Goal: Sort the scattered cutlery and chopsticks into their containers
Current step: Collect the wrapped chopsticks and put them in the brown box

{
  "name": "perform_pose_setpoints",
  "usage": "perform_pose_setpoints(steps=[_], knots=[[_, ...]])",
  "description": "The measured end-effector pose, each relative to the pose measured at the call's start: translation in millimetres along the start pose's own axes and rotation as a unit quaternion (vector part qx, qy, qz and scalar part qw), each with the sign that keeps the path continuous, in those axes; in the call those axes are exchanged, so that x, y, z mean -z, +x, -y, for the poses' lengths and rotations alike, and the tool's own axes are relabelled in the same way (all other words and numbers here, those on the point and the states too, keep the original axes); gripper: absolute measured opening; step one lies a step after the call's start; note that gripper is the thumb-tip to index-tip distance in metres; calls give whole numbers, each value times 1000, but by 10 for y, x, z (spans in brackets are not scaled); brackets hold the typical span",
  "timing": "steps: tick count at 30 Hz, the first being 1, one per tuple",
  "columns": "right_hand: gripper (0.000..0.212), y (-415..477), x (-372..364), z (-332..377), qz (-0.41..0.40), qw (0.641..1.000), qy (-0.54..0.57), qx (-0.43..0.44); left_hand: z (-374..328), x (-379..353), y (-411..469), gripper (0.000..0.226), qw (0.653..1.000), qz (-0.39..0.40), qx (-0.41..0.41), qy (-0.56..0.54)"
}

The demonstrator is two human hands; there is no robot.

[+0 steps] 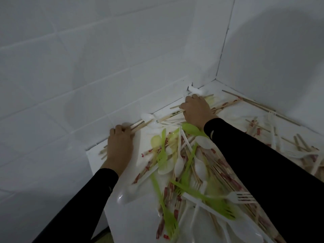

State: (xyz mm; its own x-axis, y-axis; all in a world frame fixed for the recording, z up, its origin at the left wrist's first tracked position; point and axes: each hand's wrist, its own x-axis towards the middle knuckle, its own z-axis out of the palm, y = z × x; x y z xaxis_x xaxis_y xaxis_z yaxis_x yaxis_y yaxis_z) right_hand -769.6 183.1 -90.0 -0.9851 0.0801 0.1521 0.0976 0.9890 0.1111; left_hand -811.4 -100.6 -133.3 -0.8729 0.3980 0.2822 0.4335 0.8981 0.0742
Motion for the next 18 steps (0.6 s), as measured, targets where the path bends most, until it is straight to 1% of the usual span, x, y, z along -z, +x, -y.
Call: perform_pose_setpoints(steps=[4, 6, 8, 10, 12, 13, 14, 16, 18], knots=[[44, 285, -136, 37, 29, 999, -2, -14, -6, 53, -27, 18, 993, -48, -24, -103], [42, 373, -180, 41, 38, 999, -20, -11, -20, 63, -5, 15, 989, -46, -21, -137], [35, 392, -202, 18, 16, 999, -28, -7, -36, 80, 2, 15, 986, -53, -22, -155], [29, 351, -222, -6, -32, 999, -13, 22, -17, 99, -11, 16, 987, -43, -23, -153], [20, 266, -218, -23, -116, 990, 39, 65, -6, 125, -5, 15, 991, -31, -22, -131], [18, 223, -203, -16, -164, 981, 79, 73, -7, 134, -7, 16, 993, -23, -22, -113], [17, 172, -147, -8, -203, 968, 127, 70, -29, 149, -10, 19, 995, -6, -17, -94], [22, 43, 10, 51, -245, 938, 236, 69, -106, 217, -30, 20, 998, 23, -7, -57], [25, -131, 229, 72, -289, 901, 317, 67, -235, 346, -58, 16, 998, 33, 24, -56]])
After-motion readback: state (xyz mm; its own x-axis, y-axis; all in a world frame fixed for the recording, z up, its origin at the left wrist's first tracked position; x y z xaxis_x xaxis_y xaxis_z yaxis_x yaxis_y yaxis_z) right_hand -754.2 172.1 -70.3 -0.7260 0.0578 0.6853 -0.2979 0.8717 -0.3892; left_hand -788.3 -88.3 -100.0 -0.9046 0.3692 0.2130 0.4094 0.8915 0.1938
